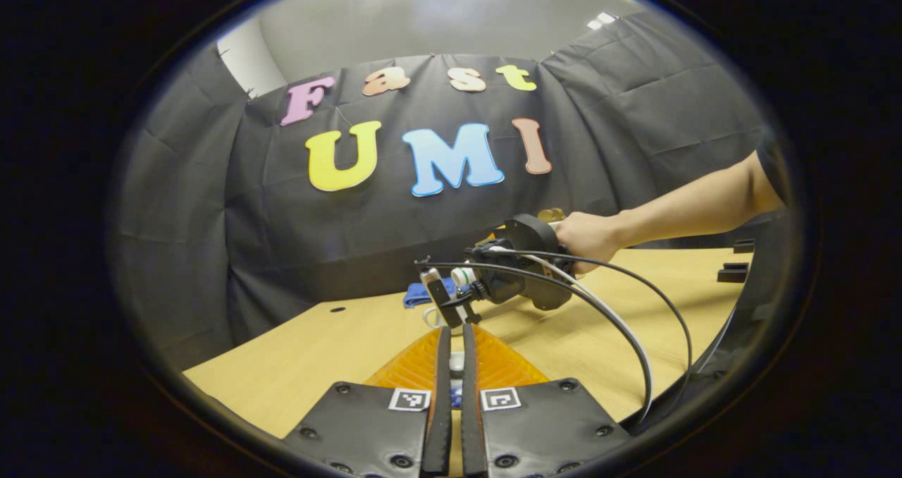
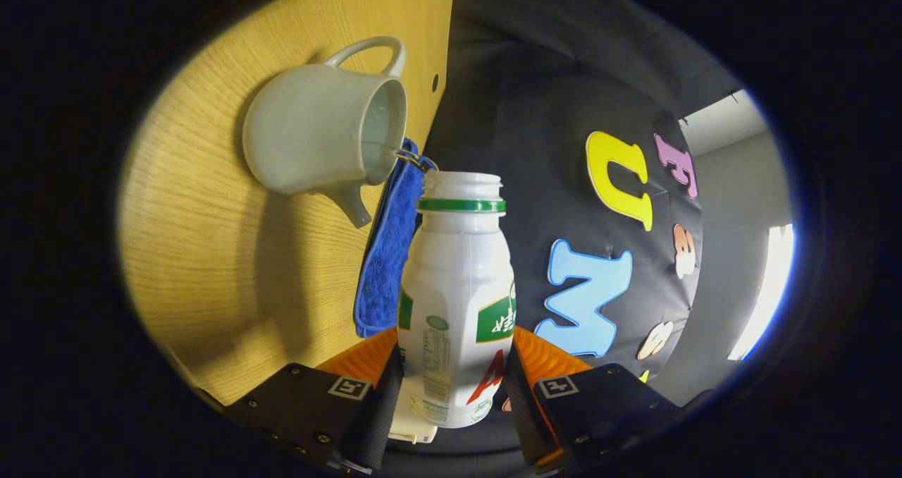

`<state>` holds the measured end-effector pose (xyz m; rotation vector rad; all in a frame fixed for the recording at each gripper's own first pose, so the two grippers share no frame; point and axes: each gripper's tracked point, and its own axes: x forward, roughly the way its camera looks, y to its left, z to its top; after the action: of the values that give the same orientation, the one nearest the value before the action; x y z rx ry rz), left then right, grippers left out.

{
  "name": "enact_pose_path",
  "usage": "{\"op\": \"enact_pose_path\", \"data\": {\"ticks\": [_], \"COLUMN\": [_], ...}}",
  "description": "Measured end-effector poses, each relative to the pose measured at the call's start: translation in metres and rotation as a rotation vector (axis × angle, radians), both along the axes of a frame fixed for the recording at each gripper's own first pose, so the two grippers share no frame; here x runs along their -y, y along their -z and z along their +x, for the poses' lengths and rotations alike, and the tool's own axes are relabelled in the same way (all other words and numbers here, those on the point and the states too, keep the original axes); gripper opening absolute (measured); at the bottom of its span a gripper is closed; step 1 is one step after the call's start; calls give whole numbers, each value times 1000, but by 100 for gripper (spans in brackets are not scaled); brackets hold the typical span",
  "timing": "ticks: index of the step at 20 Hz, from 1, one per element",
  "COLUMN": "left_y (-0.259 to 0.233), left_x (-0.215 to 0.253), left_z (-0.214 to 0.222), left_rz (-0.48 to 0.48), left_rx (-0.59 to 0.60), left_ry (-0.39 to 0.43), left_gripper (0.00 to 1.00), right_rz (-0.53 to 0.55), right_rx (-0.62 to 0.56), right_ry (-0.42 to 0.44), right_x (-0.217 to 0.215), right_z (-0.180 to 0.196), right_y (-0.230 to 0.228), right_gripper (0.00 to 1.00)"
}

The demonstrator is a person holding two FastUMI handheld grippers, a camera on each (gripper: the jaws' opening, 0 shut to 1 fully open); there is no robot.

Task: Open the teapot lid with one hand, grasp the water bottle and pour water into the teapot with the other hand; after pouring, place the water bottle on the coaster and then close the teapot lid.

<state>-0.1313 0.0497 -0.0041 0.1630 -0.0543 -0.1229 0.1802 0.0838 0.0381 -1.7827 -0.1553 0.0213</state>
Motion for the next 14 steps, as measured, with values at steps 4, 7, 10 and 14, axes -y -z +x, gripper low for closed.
{"op": "enact_pose_path", "data": {"ticks": [4, 7, 10, 14], "left_y": [-1, 0, -1, -1], "left_x": [-1, -1, 0, 0], "left_z": [1, 0, -1, 0], "left_rz": [1, 2, 6, 5], "left_rx": [1, -1, -1, 2], "left_ry": [0, 1, 0, -3], "left_gripper": [16, 16, 12, 16], "right_rz": [-33, -56, -88, -105], "right_rx": [21, 35, 51, 59], "right_ry": [-8, -15, -20, -25], "right_x": [-3, -5, -7, -10], "right_z": [2, 2, 2, 4], "right_y": [-7, -12, -16, -17], "right_gripper": [71, 71, 71, 71]}}
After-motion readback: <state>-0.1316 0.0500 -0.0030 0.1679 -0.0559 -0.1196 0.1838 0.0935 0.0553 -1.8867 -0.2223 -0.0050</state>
